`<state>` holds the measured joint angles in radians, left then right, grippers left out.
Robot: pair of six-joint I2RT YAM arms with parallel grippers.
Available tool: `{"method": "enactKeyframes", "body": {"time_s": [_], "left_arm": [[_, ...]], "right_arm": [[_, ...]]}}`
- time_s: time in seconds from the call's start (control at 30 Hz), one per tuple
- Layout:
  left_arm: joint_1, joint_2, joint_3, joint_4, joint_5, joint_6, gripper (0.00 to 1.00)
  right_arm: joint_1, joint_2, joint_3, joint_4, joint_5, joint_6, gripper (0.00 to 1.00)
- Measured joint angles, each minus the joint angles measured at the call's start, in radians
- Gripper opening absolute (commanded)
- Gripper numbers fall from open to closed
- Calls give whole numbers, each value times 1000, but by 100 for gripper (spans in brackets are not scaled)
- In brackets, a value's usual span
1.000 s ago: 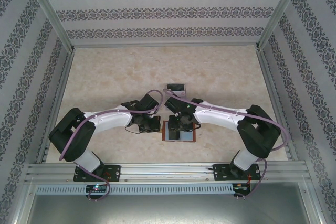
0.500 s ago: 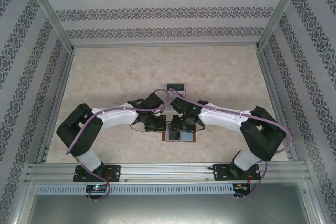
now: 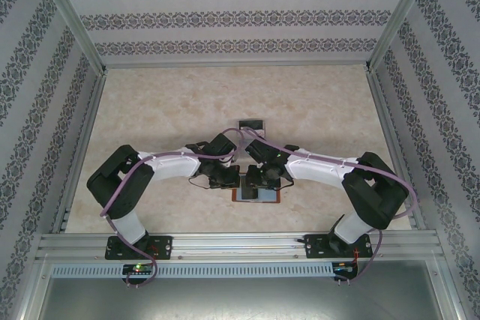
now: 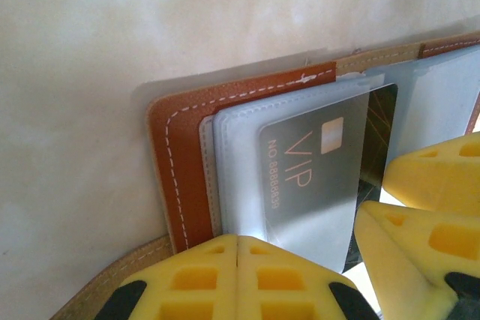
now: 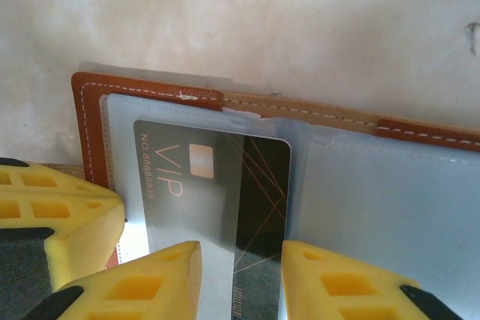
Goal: Take the credit cards out of the card holder
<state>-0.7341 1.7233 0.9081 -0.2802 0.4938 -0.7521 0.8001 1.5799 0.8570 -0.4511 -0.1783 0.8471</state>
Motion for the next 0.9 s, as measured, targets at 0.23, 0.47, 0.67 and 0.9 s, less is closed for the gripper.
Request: {"method": "enactKeyframes", "body": {"time_s": [0.23,0.47,0.67,0.9], "left_arm": [[0,1,5,-12,-5,3,0],[0,1,13,-30,-11,8,0],[-2,-3,23,-71,-34,8,0],[-38,-4,70,-91,-42,8,0]], "right_arm": [[-11,0,-10,11,-5,0,35],[-27,-5,-50,55,-26,4,29],[-51,-30,-97,117,-66,15,26],[-73,-53,-150,192,-109,22,24]]}}
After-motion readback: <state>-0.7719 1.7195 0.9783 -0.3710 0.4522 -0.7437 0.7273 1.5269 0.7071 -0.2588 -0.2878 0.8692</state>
